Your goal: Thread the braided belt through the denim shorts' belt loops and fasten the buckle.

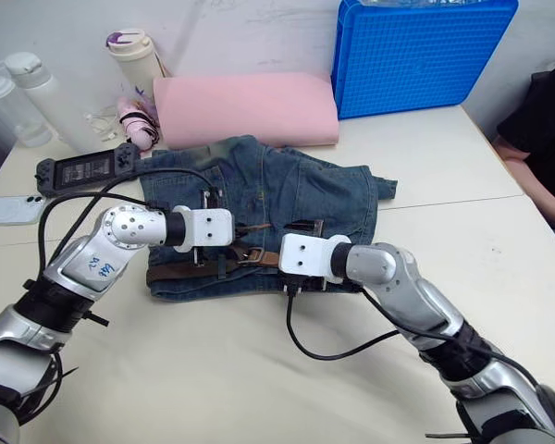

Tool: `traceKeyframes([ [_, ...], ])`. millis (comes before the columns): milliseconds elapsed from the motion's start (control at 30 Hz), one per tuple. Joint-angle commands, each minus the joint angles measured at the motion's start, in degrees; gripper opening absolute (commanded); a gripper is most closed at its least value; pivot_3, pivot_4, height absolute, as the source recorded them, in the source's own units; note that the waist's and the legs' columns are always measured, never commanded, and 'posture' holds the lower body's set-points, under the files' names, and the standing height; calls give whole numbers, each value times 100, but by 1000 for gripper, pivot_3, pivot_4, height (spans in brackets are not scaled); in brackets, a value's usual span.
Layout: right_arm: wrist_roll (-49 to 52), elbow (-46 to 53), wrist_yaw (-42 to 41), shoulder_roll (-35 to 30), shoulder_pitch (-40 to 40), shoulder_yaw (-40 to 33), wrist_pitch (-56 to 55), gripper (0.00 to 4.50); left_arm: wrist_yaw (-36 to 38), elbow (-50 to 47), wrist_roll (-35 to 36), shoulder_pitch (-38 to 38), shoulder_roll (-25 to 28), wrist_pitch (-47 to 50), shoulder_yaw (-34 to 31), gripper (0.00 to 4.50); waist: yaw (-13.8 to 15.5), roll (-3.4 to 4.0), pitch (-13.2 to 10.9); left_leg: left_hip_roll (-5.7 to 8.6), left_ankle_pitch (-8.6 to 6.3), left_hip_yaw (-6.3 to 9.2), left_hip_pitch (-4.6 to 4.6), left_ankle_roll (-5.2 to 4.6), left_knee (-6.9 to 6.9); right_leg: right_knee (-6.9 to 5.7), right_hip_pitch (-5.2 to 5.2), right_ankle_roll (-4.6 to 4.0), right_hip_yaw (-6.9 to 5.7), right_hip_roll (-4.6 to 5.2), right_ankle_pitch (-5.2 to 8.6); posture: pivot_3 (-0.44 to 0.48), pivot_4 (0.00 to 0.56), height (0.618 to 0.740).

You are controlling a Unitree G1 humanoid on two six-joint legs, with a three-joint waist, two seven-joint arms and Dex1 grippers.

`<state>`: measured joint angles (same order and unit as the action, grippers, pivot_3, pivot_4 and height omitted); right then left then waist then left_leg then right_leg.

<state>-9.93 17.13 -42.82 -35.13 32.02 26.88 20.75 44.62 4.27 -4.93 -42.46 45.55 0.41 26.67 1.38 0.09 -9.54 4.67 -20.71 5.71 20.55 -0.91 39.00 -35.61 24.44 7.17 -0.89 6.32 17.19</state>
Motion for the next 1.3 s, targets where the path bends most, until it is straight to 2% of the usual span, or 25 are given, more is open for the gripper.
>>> traceKeyframes([
  [33, -302, -7, 78, 86, 83, -11, -198, 4500, 113, 103, -271, -44, -36, -306, -237, 109, -8, 0, 0, 0, 0, 0, 0, 0, 1, -2, 1, 0, 0, -1, 0, 0, 150, 740],
  [300, -159, 380, -242, 302, -118, -92, 107, 4500, 320, 477, -523, -32, -124, -611, -432, 109, -11, 0, 0, -1, 0, 1, -1, 0, 0, -5, 3, 0, -1, -2, 0, 0, 150, 740],
  [633, -260, 111, -199, 528, -214, -37, 190, 4500, 480, 637, -702, 13, -314, -756, -568, 109, -15, 0, 0, 0, 0, 3, -1, 0, 2, -13, 5, 0, -1, -2, 0, 0, 150, 740],
  [867, -481, -169, 116, 720, -83, -172, 108, 4500, 545, 830, -794, -3, -223, -894, -688, 109, -26, 0, 0, 1, 0, 3, -2, 0, 3, -21, 8, 0, -2, -1, 0, 0, 150, 740],
  [967, -399, -135, 164, 772, -87, -301, 159, 3700, 558, 893, -835, 15, -190, -944, -755, 0, -28, 0, 1, 1, 0, 3, -2, 0, 3, -21, 9, 0, -3, -2, 0, 0, 150, 740],
  [1100, -374, -113, 116, 769, -65, -317, 77, 1726, 545, 1054, -813, 99, -185, -920, -858, 0, -36, 0, 1, 1, 0, 2, -2, 0, 3, -22, 9, 0, -3, -1, 0, 0, 150, 740],
  [1233, -505, -268, 113, 809, -32, -112, -106, 11, 569, 1061, -759, 108, -256, -834, -923, 0, -41, -1, 1, 1, 0, 3, -2, 0, 3, -23, 9, 0, -4, -1, 0, 0, 150, 740],
  [1300, -612, -359, 127, 809, -36, -19, -204, 11, 575, 1066, -771, 105, -274, -823, -943, 0, -51, -1, 1, 1, 0, 3, -2, 0, 4, -23, 9, 0, -4, -1, 0, 0, 150, 740],
])
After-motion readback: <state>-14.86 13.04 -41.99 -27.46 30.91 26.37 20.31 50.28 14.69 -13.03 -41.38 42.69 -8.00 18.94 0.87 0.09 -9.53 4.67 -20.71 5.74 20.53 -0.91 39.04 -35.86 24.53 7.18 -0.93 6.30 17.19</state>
